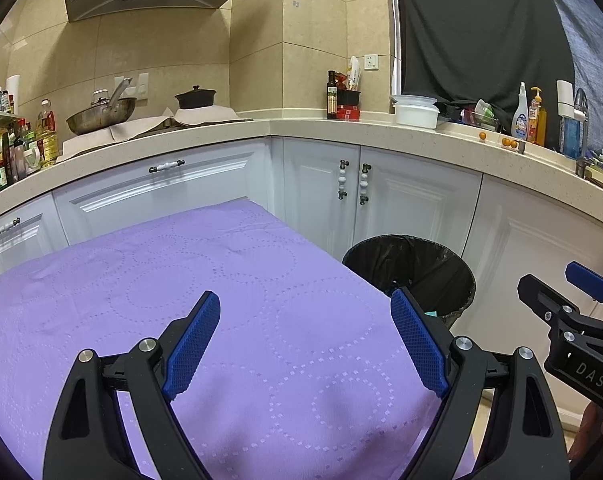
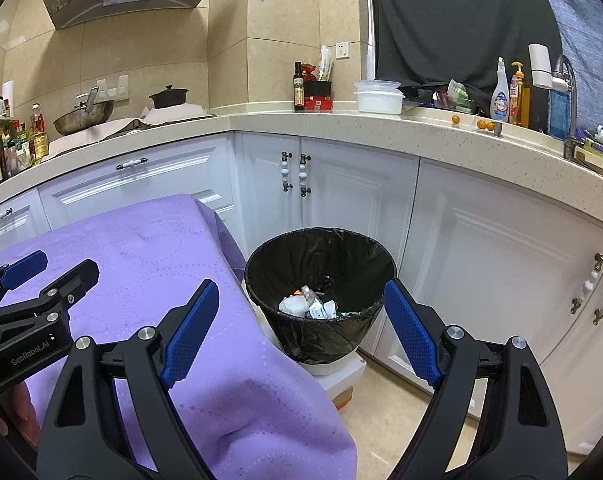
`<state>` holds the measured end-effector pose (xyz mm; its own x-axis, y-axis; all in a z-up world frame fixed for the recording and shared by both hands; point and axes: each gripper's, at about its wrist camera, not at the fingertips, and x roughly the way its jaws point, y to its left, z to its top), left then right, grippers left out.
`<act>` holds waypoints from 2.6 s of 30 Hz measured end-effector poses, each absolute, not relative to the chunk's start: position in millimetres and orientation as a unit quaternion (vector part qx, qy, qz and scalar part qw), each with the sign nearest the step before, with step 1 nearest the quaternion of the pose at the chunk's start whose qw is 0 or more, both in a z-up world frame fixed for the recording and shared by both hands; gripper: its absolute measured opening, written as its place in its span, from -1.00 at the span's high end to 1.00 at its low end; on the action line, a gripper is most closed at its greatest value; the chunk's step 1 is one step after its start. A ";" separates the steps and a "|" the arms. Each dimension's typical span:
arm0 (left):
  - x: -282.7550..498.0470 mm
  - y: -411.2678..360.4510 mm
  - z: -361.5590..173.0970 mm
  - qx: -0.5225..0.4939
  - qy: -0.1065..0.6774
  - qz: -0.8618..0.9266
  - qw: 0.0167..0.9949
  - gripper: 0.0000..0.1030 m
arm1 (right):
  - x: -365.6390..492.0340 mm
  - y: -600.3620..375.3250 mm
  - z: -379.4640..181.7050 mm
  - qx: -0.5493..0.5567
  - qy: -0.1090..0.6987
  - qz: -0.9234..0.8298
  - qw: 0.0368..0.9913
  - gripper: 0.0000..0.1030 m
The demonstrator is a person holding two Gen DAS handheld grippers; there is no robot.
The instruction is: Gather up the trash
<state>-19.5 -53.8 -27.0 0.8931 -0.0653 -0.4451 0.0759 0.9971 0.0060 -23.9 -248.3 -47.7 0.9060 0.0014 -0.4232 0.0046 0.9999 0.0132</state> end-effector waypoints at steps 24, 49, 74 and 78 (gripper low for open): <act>-19.8 -56.1 -27.1 0.012 0.228 -0.036 0.973 -0.64 | -24.7 -247.1 -48.2 0.007 0.215 -0.001 0.977 -0.60; -20.5 -57.0 -25.3 0.008 0.228 -0.037 0.973 -0.64 | -23.6 -245.4 -46.5 0.005 0.216 0.000 0.976 -0.60; -5.7 -37.9 -17.6 0.001 0.230 -0.032 0.973 -0.72 | -8.3 -238.7 -56.4 0.000 0.233 0.017 0.972 -0.60; 9.1 -3.7 -17.2 -0.003 0.247 0.017 0.969 -0.72 | 4.6 -219.8 -52.7 -0.009 0.237 0.046 0.970 -0.75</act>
